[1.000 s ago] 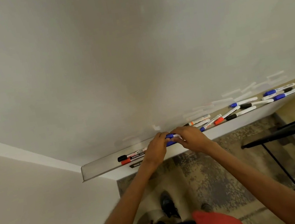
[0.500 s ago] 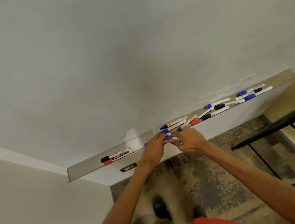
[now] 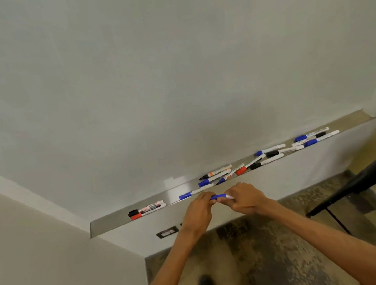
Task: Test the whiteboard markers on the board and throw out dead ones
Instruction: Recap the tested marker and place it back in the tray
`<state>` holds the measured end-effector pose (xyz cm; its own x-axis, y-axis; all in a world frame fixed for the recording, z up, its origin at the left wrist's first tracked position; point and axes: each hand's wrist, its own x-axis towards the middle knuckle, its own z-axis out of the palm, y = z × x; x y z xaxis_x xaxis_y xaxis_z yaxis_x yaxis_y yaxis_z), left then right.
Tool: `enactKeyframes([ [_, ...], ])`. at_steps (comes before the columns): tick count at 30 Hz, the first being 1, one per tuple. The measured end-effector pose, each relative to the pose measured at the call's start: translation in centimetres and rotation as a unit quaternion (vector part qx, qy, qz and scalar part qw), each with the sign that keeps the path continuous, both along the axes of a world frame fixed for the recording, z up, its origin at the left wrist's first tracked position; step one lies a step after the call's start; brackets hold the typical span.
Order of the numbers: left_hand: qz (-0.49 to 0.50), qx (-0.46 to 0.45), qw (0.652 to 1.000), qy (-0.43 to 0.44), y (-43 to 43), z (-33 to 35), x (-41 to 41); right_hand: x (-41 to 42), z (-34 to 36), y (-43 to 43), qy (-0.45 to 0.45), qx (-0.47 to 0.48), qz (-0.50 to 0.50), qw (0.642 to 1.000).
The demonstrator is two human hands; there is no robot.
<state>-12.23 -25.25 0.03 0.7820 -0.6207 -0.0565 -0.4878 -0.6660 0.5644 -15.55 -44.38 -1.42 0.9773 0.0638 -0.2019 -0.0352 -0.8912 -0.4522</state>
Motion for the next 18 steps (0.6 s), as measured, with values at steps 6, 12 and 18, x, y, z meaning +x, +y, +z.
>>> enactKeyframes([
  [6,0.056,-0.049,0.996,-0.051,-0.5,3.0,0.3,1.4,2.2,-1.1,-0.178,0.05,-0.074,0.98],
  [12,0.136,-0.173,0.971,-0.094,-1.5,8.9,3.0,5.2,9.7,0.7,-0.255,0.171,-0.091,0.947],
  [18,0.182,-0.226,0.944,-0.159,-1.0,16.2,6.3,8.4,17.0,1.2,-0.29,0.239,-0.124,0.918],
])
